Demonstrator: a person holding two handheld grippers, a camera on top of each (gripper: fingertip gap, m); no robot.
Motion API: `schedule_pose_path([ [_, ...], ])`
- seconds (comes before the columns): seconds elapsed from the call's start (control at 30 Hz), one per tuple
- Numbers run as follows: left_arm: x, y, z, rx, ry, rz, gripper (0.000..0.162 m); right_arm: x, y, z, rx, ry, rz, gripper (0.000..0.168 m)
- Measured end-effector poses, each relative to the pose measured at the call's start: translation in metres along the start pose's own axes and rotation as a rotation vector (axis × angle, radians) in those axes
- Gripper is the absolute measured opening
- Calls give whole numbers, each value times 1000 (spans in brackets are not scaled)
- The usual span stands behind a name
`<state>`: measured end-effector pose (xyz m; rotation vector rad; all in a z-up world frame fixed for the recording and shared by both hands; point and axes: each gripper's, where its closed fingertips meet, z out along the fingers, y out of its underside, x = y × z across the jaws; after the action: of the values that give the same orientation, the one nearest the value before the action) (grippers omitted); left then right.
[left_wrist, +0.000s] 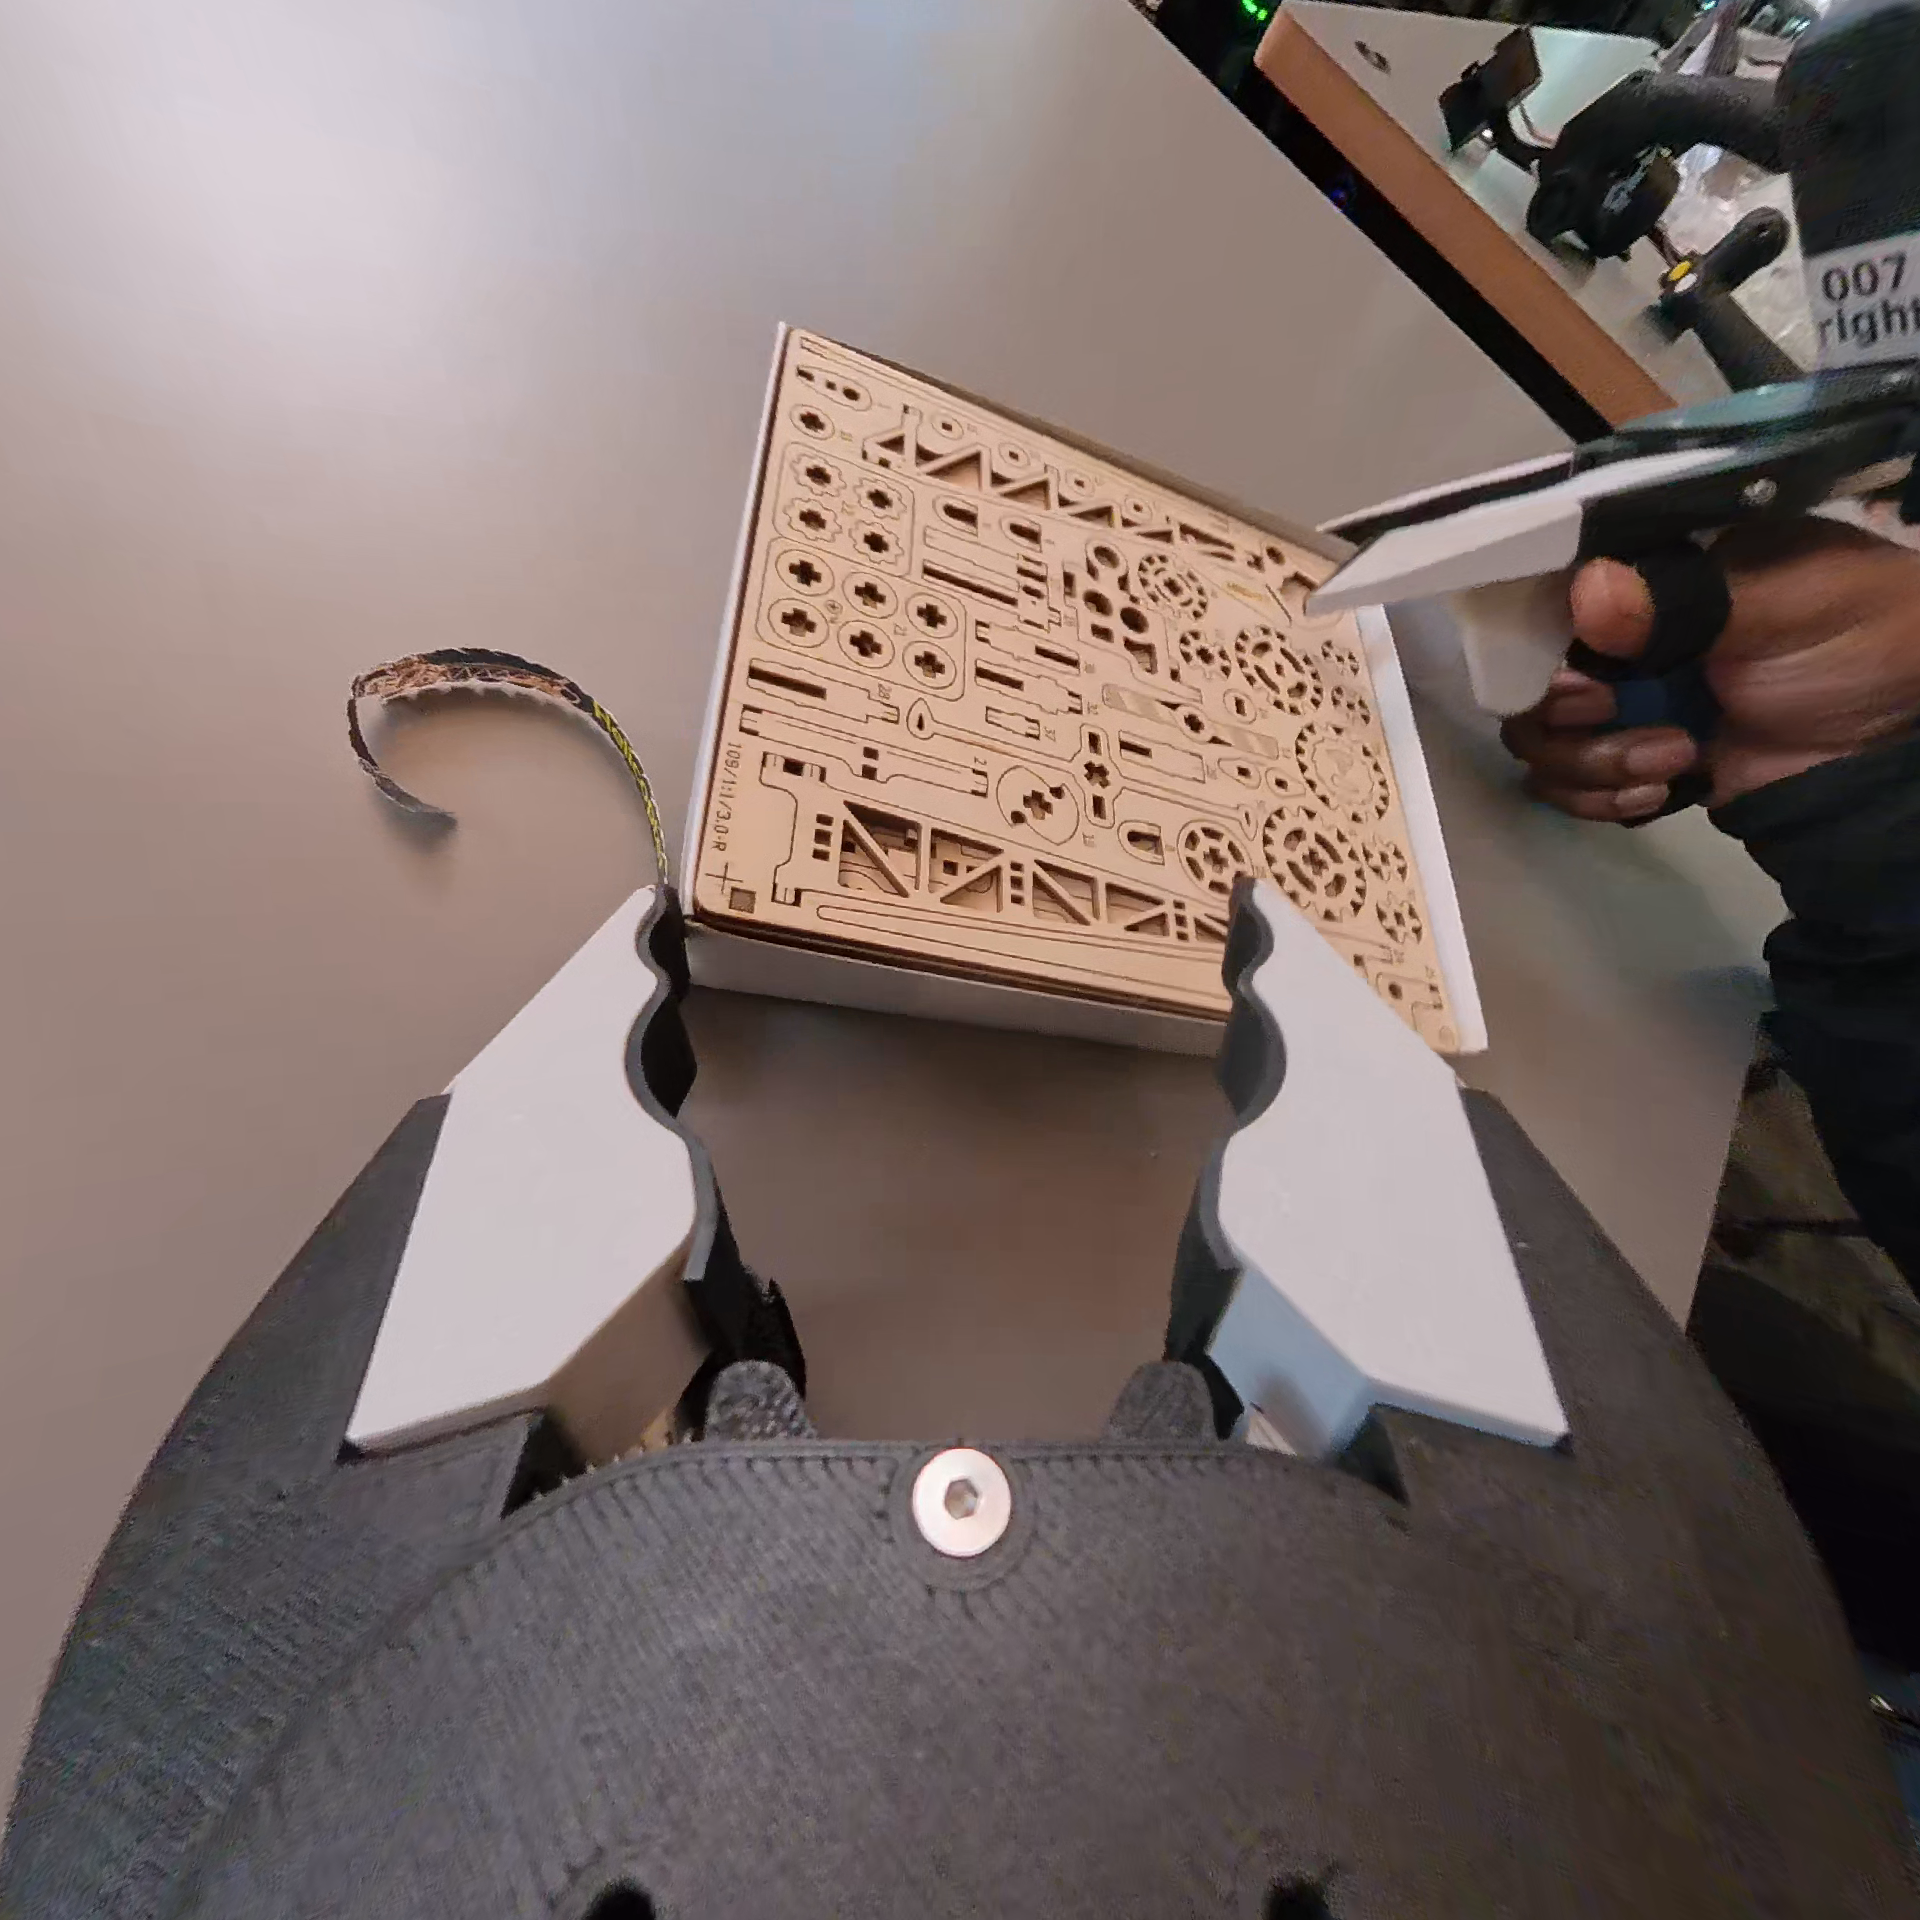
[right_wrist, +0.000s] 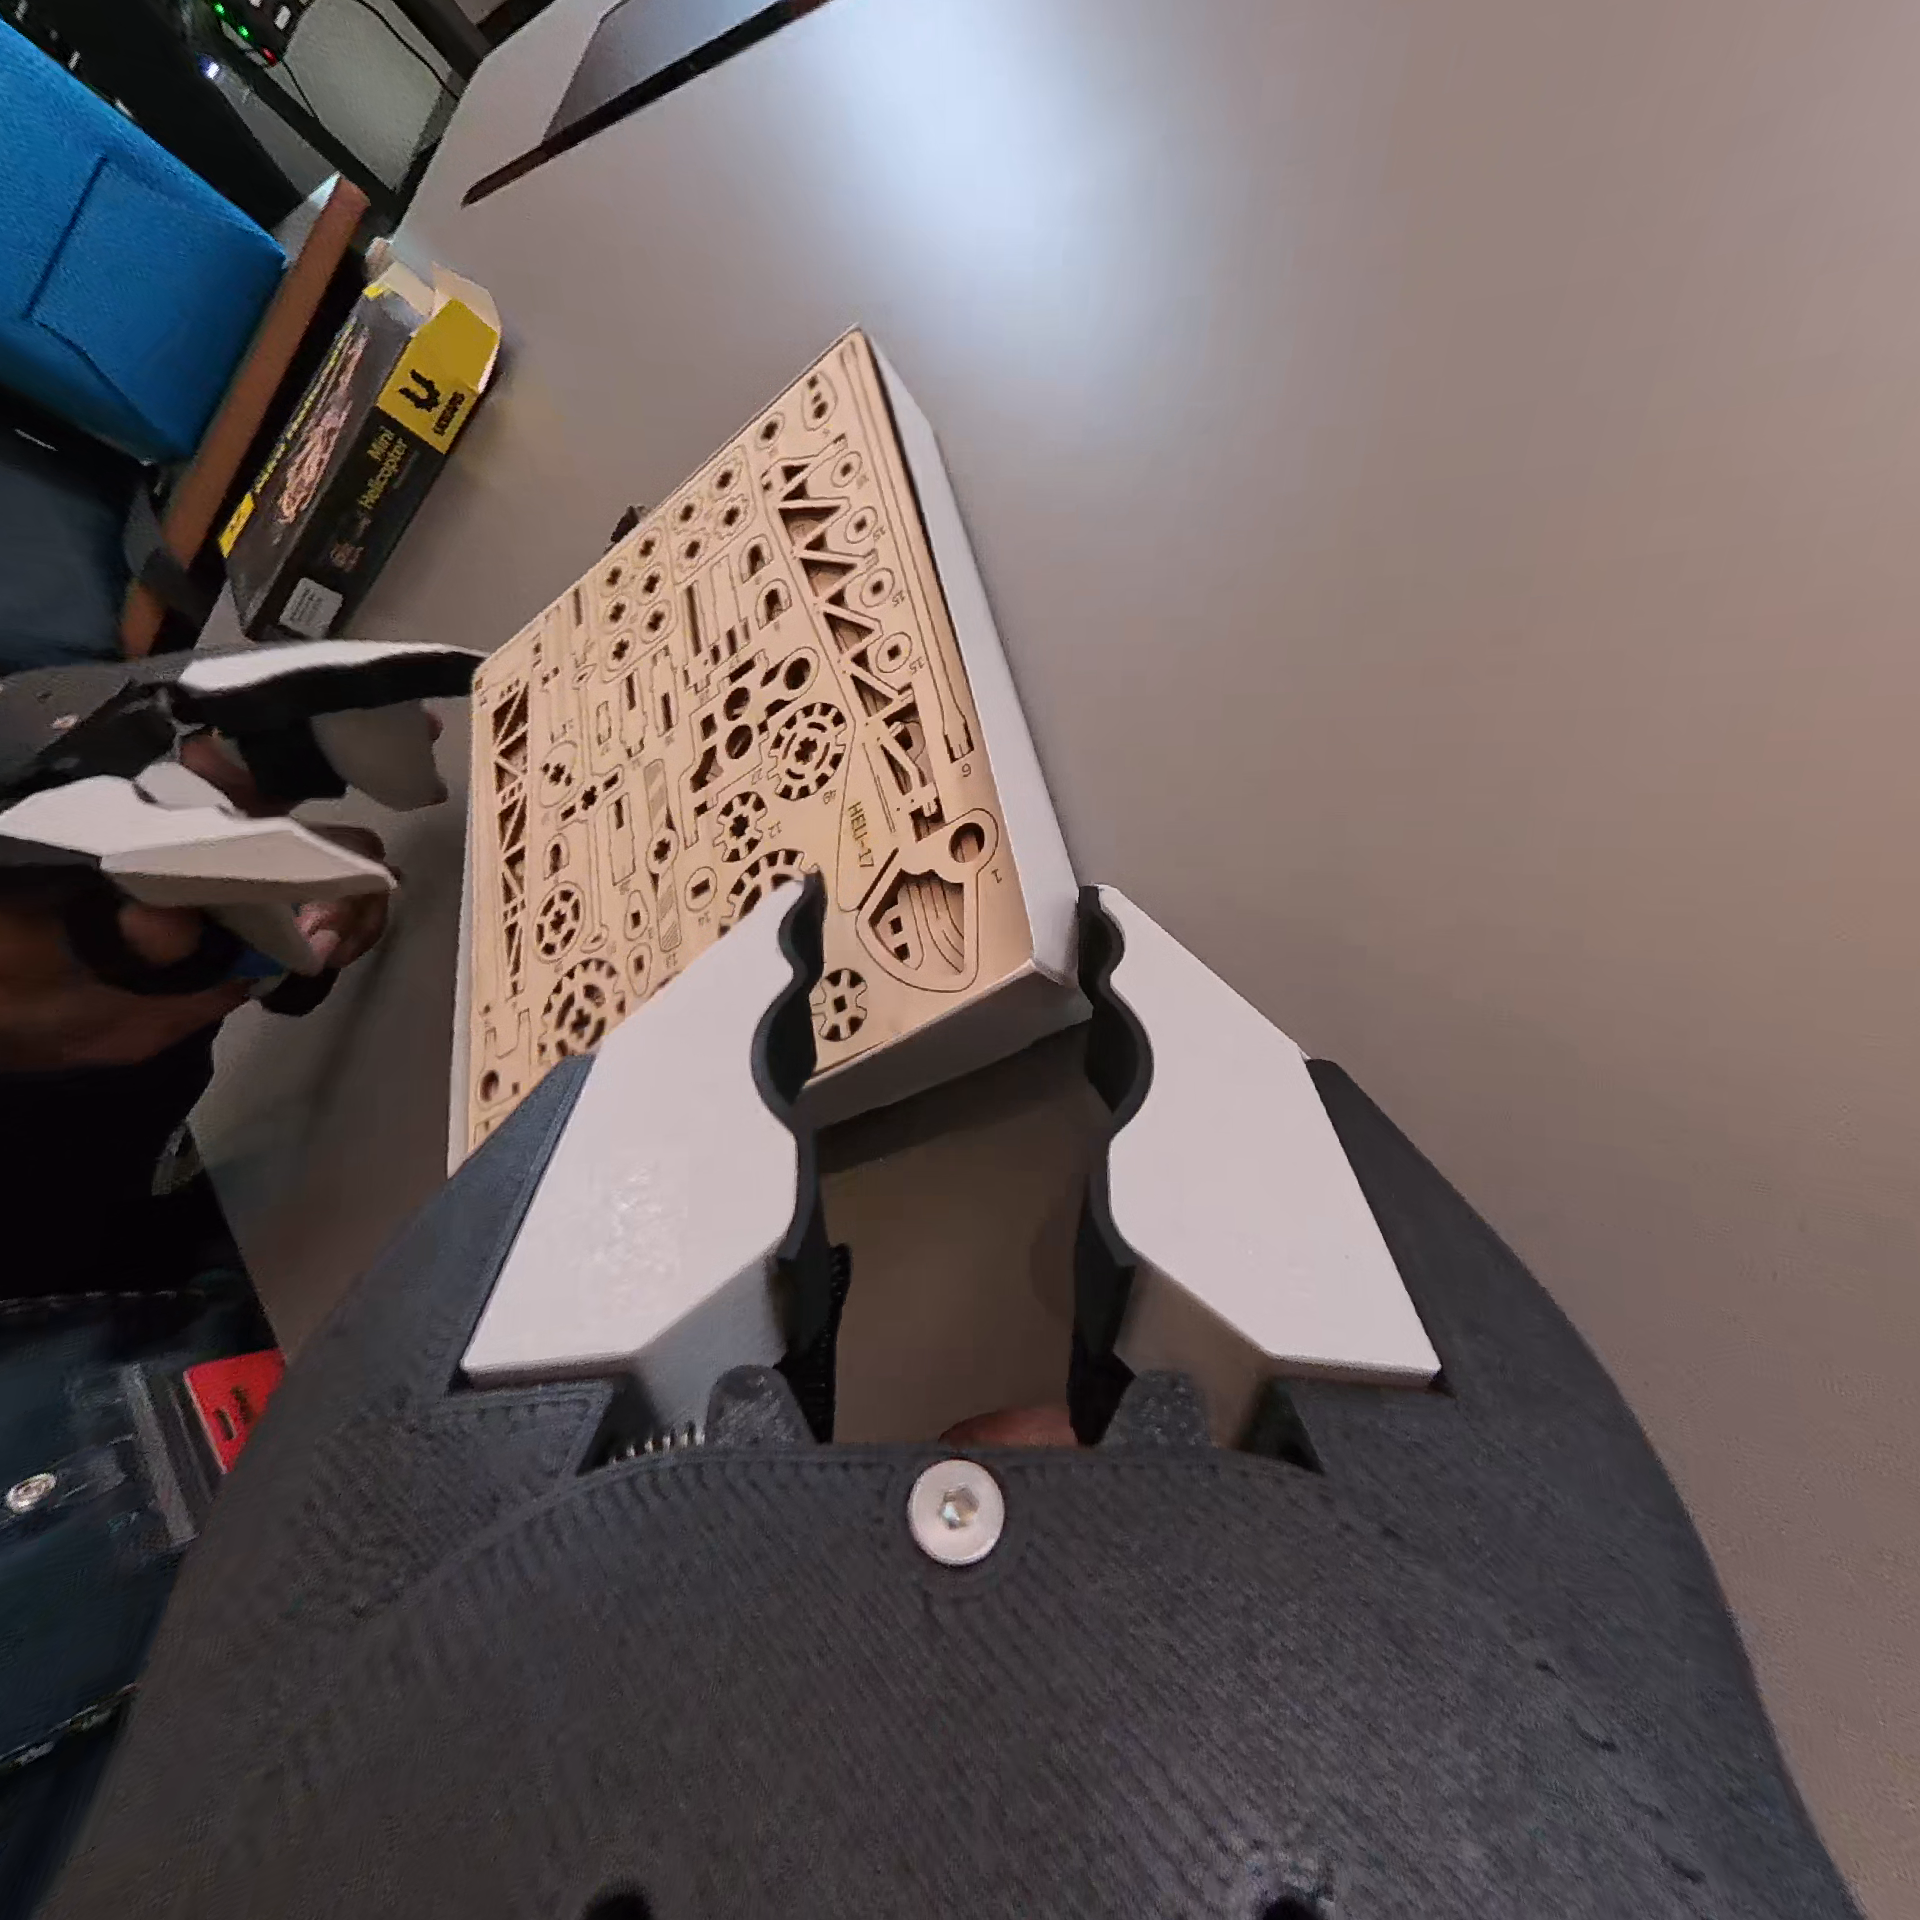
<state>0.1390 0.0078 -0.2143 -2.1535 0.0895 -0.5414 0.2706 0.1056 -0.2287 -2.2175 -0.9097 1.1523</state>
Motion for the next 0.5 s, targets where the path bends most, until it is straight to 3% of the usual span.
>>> schedule_pose_path([
  [0.27, -11, -9, -12, 32, 36, -12, 103, -41, 44, -18, -34, -78, 17, 46],
  [0.5, -9, -5, -10, -42, 24, 102, 104, -50, 47, -21, 20, -38, 11, 48],
])
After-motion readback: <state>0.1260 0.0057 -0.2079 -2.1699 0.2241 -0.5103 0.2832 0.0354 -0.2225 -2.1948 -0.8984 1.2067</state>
